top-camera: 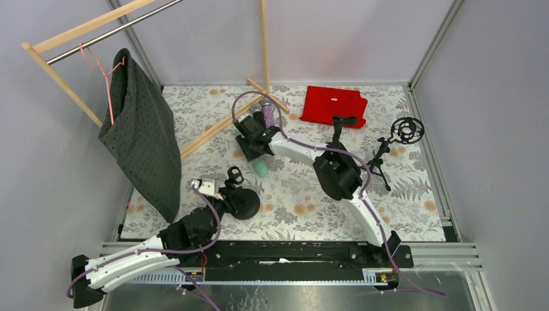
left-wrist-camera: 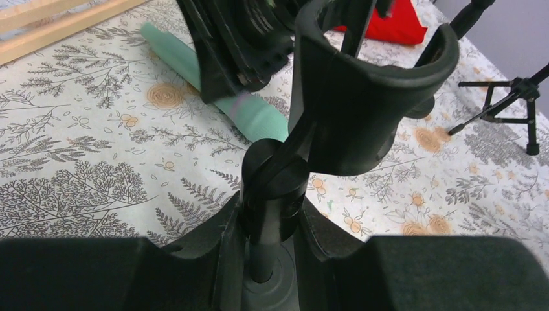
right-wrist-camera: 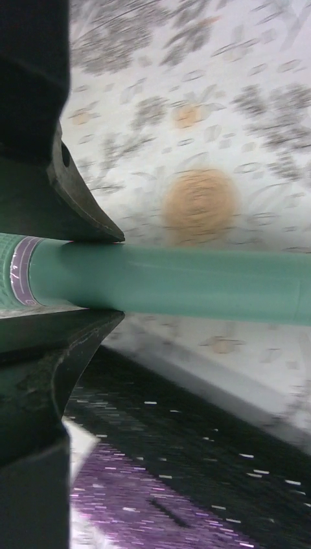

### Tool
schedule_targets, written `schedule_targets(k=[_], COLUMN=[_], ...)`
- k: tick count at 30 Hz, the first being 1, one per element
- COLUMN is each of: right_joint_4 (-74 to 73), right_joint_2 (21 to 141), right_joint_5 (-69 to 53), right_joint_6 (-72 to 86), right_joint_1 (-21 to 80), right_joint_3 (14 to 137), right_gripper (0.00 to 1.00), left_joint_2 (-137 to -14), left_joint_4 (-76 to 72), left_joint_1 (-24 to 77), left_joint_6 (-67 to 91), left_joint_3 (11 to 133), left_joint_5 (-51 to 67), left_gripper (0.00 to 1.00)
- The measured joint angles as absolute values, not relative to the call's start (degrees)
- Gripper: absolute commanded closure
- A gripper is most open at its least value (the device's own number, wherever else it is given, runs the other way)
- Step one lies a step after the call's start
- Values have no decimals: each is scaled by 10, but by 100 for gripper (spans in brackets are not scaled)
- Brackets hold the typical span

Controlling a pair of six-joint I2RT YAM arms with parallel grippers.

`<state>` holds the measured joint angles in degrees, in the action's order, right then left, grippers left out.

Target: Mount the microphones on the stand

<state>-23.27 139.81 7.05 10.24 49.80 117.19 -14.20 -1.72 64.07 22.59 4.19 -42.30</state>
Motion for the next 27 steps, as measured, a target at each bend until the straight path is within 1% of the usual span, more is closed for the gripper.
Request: schedule_targets(k=[5,8,13,18,21,27], right_joint_4=[-233,-230,-213,-189,-190,-185], right_joint_2=[1301,1223,1083,949,924,923], right_joint_5=[69,67,57,32,18,-8], right_joint_6=[106,108,110,110,107,112], right_joint_1=[507,510,519,521,521,521], right_joint_3=[1031,943,821,681,632,543], right_gripper=[72,72,69,72,73,73], left_joint_2=[-115,-127,-155,-155,-155,-159], left_joint_4=[-9,-9,-11,-12,-11,-14], left_joint_1=[641,641,641,640,641,640], left_joint_6=[226,226,225,225,223,223], left_joint_3=[39,39,39,39,39,39], left_joint_5=[-427,-427,-424,-422,-420,-418], left_gripper=[100,100,100,100,100,100])
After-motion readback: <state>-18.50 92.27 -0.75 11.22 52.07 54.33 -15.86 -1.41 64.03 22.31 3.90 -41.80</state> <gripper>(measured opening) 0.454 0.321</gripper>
